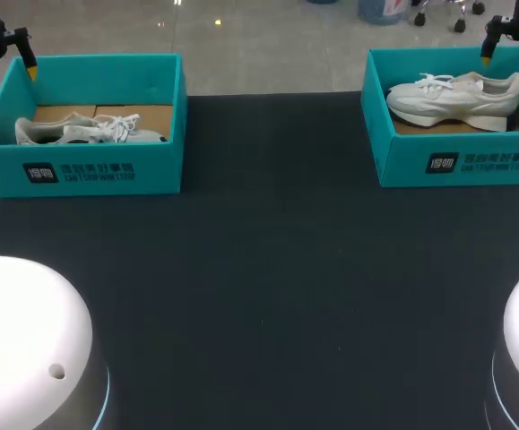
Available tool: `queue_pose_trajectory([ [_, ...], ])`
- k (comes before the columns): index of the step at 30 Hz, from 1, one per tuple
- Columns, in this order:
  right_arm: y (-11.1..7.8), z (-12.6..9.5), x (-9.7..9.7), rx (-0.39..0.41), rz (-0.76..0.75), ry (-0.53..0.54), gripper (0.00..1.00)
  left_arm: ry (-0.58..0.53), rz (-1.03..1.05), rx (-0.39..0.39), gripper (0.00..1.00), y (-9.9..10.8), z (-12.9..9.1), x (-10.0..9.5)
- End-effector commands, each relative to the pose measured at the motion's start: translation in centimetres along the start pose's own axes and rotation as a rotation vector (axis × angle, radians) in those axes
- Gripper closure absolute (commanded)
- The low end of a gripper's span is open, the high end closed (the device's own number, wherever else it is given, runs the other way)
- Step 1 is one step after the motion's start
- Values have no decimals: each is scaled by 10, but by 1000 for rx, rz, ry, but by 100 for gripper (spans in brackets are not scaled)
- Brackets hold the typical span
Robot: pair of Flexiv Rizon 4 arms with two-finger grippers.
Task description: Take the shoe out of the shoebox, open the shoe tongue, remove and reinsert the insole, then place the shoe into the shoebox
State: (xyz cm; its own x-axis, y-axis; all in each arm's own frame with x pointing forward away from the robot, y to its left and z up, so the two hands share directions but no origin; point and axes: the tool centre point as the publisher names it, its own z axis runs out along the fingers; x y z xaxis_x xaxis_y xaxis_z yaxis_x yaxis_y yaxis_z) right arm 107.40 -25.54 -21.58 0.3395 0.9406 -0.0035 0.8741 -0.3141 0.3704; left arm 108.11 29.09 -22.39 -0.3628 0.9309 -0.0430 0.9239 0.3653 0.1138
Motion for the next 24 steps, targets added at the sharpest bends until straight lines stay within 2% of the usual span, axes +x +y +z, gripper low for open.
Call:
queue_pose_trajectory([
  [1, 18, 8, 4, 38, -1, -8, 0, 2, 1, 0, 0, 0, 0, 0],
  [15, 18, 8, 4, 38, -1, -8, 0, 2, 1, 0, 0, 0, 0, 0],
  [19, 36, 20, -3, 32, 61, -20, 0, 2, 1, 0, 0, 0, 0, 0],
  [24, 56, 43, -14, 18, 65, -41, 0, 2, 1, 0, 0, 0, 0, 0],
])
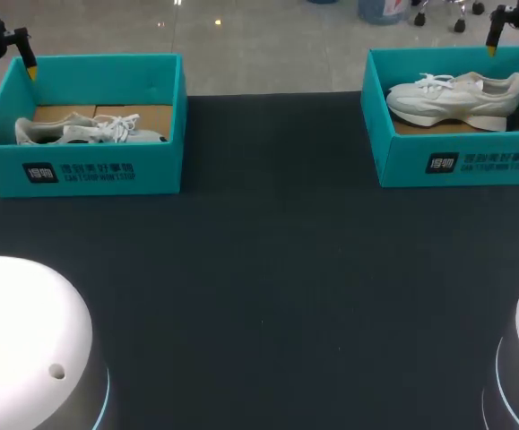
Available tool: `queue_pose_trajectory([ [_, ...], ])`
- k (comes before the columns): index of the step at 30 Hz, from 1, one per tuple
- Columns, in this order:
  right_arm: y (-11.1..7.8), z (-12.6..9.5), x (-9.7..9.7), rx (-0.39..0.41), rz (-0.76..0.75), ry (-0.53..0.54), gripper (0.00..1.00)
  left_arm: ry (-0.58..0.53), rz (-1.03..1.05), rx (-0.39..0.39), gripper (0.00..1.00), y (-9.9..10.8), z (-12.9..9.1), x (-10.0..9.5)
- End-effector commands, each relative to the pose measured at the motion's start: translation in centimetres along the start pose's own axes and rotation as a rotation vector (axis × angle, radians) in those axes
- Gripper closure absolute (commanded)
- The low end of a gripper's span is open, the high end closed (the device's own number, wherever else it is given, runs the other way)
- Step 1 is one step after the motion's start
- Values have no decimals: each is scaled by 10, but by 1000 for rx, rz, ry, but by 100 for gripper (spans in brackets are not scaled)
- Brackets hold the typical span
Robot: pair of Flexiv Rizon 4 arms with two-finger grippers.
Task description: Take the shoe out of the shoebox, open the shoe tongue, remove and reinsert the insole, then place the shoe into the shoebox
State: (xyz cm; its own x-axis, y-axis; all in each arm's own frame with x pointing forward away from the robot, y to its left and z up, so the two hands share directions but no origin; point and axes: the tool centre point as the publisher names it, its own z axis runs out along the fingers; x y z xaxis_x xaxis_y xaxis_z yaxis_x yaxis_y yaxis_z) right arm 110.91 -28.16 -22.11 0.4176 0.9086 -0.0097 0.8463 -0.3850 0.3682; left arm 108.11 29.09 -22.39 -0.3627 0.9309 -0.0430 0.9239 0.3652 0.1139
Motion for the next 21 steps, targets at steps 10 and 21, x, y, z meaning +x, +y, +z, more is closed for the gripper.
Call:
queue_pose_trajectory([
  [10, 39, 70, -5, 72, -71, -60, 0, 2, 1, 0, 0, 0, 0, 0],
  [21, 36, 91, -15, 201, -84, -74, 0, 2, 1, 0, 0, 0, 0, 0],
])
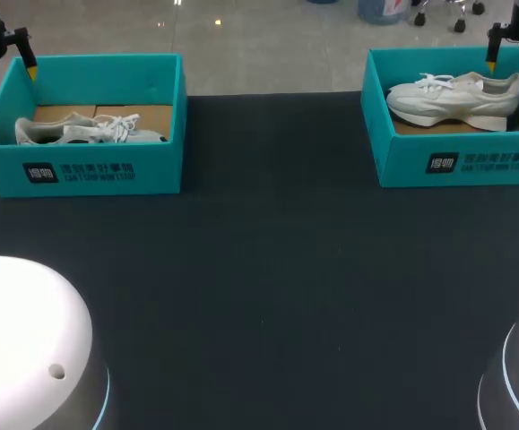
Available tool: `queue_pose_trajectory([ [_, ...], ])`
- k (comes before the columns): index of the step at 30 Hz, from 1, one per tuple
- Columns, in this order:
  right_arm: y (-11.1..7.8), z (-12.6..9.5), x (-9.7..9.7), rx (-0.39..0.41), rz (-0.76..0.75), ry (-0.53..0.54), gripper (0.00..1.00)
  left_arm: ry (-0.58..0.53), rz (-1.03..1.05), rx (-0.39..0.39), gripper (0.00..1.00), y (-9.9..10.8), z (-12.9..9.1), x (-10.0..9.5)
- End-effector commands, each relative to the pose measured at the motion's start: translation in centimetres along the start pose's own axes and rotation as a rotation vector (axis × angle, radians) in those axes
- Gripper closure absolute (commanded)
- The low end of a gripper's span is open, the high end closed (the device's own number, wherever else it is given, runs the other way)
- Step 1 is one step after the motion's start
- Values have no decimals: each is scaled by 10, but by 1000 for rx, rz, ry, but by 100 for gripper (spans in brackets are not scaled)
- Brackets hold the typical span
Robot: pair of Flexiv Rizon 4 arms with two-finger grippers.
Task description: Take the shoe out of the shoebox, open the shoe tongue, remove and reinsert the insole, then place the shoe into the shoebox
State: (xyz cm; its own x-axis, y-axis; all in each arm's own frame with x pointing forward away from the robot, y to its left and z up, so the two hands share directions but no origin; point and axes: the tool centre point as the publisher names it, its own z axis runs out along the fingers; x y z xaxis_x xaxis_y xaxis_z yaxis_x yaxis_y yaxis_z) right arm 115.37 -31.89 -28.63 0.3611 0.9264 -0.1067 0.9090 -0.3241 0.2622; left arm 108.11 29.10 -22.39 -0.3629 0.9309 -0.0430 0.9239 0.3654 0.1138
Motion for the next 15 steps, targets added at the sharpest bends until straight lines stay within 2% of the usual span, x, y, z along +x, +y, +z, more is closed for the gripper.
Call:
queue_pose_trajectory([
  [1, 8, 11, -1, 104, -7, -3, 0, 2, 2, 0, 0, 0, 0, 0],
  [8, 6, 18, -2, 136, -17, -10, 0, 2, 2, 0, 0, 0, 0, 0],
  [15, 9, 36, -2, 165, -7, -11, 0, 2, 2, 0, 0, 0, 0, 0],
])
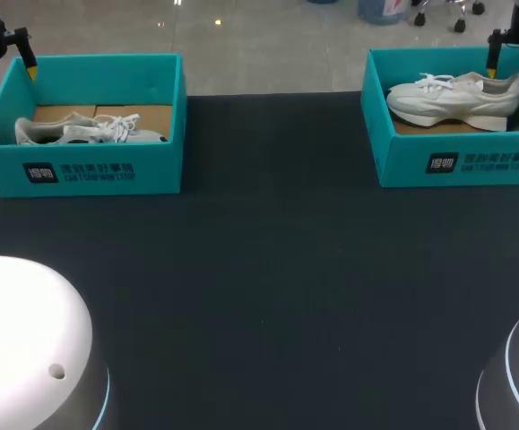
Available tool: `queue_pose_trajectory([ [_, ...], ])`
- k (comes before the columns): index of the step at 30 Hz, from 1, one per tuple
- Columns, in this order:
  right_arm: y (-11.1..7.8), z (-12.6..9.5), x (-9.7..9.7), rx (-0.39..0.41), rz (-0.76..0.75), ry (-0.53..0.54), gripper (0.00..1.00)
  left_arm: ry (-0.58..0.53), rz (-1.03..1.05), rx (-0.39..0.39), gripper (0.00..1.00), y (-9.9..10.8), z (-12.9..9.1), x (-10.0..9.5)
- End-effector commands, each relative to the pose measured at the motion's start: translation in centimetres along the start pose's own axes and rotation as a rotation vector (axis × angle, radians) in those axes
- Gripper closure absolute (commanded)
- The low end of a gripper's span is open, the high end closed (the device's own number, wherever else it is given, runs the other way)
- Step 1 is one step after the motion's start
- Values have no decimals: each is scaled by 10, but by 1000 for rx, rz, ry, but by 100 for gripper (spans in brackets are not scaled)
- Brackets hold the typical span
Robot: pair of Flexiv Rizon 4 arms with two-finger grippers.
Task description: Take the shoe out of the shoebox, open the shoe tongue, remove and reinsert the insole, then place the shoe into the shoebox
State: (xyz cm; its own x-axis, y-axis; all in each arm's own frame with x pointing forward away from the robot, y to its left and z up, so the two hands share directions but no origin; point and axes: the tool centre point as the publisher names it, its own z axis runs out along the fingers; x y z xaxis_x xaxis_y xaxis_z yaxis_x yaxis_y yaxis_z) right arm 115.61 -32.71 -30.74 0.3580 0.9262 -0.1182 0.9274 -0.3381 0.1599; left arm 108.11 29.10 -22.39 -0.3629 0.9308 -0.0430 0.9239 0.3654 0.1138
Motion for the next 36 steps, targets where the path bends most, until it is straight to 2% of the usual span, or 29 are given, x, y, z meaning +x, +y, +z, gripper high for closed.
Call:
queue_pose_trajectory([
  [1, 11, 16, 3, 62, -3, 0, 0, 2, 2, 0, 0, 0, 0, 0],
  [14, 17, 48, -3, 124, -7, -4, 0, 2, 2, 0, 0, 0, 0, 0],
  [21, 19, 55, -2, 136, -13, -8, 0, 2, 2, 0, 0, 0, 0, 0],
  [23, 19, 56, -2, 136, -13, -8, 45, 2, 2, 0, 0, 0, 0, 0],
  [24, 19, 56, -2, 136, -12, -8, 51, 2, 2, 0, 0, 0, 0, 0],
  [25, 19, 56, -2, 136, -12, -7, 50, 2, 2, 0, 0, 0, 0, 0],
  [30, 18, 59, -3, 141, -18, -15, 28, 2, 2, 0, 0, 0, 0, 0],
  [36, 15, 67, -5, 153, -22, -31, 25, 2, 2, 0, 0, 0, 0, 0],
])
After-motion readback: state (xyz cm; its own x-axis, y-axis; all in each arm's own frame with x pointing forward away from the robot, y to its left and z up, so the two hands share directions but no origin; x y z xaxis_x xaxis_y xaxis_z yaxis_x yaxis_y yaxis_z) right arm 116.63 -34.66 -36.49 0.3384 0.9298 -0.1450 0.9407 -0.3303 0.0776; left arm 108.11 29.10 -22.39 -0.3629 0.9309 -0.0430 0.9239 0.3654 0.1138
